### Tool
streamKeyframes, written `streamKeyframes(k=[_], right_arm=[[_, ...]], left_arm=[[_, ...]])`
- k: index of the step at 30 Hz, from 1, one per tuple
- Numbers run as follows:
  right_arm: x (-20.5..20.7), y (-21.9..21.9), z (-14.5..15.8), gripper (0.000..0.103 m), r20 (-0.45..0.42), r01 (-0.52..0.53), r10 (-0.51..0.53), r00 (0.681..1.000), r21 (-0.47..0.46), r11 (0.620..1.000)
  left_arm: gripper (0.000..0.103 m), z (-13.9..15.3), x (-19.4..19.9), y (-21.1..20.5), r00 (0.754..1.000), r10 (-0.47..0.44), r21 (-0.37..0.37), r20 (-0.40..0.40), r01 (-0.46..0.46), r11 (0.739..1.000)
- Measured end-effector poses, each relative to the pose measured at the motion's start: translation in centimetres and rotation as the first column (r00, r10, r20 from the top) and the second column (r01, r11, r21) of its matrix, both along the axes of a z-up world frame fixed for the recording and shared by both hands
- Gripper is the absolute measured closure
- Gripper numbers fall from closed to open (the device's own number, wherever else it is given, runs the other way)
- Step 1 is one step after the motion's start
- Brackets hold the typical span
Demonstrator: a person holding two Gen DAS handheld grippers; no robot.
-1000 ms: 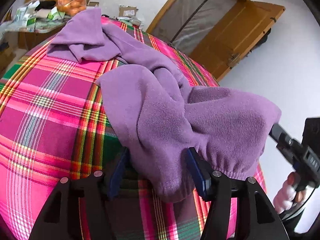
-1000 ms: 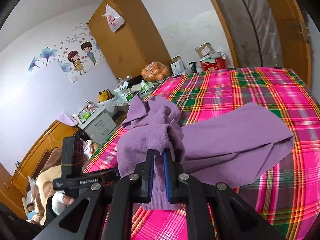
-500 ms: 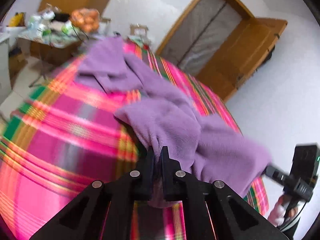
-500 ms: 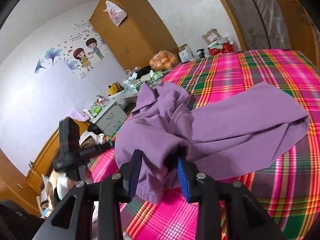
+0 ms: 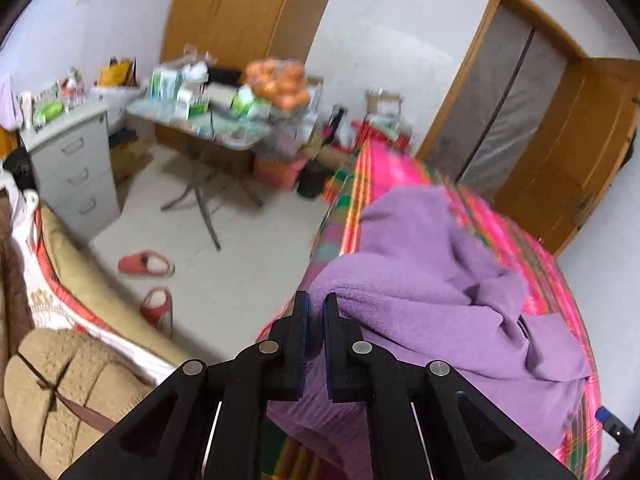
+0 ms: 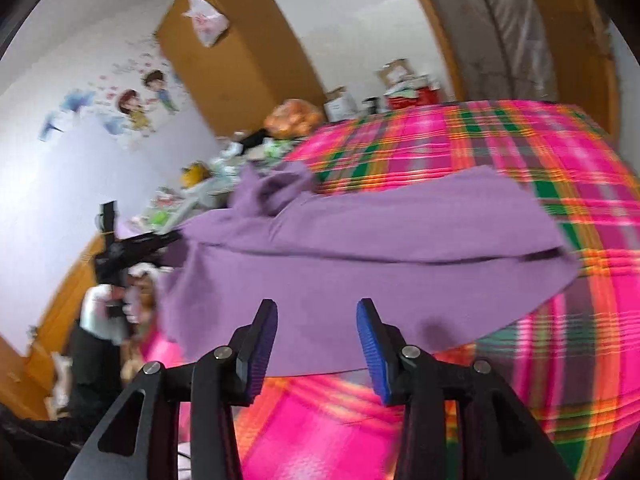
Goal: Fold clothes
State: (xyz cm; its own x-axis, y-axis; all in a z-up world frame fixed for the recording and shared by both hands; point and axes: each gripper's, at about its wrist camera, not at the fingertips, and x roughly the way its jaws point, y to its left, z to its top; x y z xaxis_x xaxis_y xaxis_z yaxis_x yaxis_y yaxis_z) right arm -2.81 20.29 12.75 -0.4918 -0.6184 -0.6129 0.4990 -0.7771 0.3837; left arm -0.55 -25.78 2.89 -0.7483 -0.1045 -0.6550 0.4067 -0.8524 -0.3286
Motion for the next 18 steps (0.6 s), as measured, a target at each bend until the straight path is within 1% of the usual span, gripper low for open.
streamKeyframes(k=[1,3,5,7,8,11,14,18], right_arm=[[-0.3,0.1,-0.2,0.06,-0.018,0.015,-0.014,1.0,0.043,0.999],[-0.9,-0.3,-0.3,0.058,-0.048,0.023,-0.018,0.999,0.112,0.993],[-1.8,-1.2,-0.3,0.056,-0.076,0.012,0.002,0.997,0.182,0.983],[-2.7,-2.8,-0.5,0.055,-0.109,-0.013,0.044,0.993,0.265,0.964],[-3.1,-3.7,-0.6,0.055,-0.124,-0.025,0.065,0.99,0.305,0.952],[-4.7,-6.3,-1.2,0.055,-0.126,-0.077,0.13,0.983,0.359,0.93],[-5.8,-9.2,-2.3,0.055,-0.115,-0.141,0.205,0.972,0.414,0.899],[-6.6,-12.6,-4.6,0.055,-0.099,-0.178,0.266,0.959,0.519,0.836]], left_arm=[[0.096,-0.2,0.2,0.2,1.0,-0.01,0.001,0.0,0.01,1.0],[0.096,0.3,1.3,1.5,0.999,-0.03,-0.031,-0.018,0.03,0.999],[0.092,1.0,2.6,2.4,0.998,-0.044,-0.037,-0.049,0.042,0.998],[0.082,1.6,4.0,3.6,0.995,-0.046,-0.041,-0.084,0.043,0.998],[0.081,2.0,4.6,4.2,0.994,-0.047,-0.047,-0.102,0.042,0.998],[0.08,2.3,6.4,6.4,0.988,-0.074,-0.047,-0.133,0.068,0.997],[0.08,1.7,6.9,8.9,0.983,-0.124,-0.04,-0.137,0.119,0.992],[0.08,0.7,5.7,11.5,0.973,-0.204,-0.055,-0.109,0.199,0.978]])
